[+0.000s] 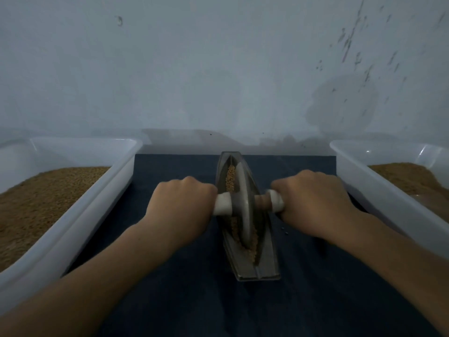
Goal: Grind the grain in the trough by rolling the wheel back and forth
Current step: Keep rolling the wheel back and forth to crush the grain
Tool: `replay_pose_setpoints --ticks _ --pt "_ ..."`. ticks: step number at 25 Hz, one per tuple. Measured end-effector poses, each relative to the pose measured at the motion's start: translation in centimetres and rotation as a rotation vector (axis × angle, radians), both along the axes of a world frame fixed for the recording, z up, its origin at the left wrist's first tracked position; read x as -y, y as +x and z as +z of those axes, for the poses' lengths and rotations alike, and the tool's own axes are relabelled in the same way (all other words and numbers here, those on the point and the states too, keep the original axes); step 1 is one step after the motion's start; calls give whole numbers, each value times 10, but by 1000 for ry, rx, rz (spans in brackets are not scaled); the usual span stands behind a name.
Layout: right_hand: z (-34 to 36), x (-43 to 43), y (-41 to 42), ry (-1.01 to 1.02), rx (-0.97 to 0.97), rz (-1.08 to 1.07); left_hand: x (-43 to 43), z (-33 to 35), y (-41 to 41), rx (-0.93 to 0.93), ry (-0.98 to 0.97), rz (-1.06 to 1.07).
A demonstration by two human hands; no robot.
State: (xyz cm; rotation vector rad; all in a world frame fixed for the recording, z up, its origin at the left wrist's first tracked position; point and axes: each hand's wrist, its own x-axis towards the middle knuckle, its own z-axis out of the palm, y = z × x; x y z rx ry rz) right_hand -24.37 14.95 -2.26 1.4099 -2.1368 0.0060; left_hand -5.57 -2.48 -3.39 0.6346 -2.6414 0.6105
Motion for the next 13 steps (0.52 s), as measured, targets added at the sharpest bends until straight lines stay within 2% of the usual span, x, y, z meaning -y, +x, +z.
replay_pose_setpoints --ticks 3,6,9,13 --pt "-3 5 -8 25 50 -40 5 4 -10 19 -4 17" --pt "-6 46 -30 6 117 -96 29 6 -44 17 54 76" --pt "9 83 -48 72 225 -127 49 19 -72 36 65 125" --pt "0 53 -35 19 176 -103 29 15 -49 34 49 92"
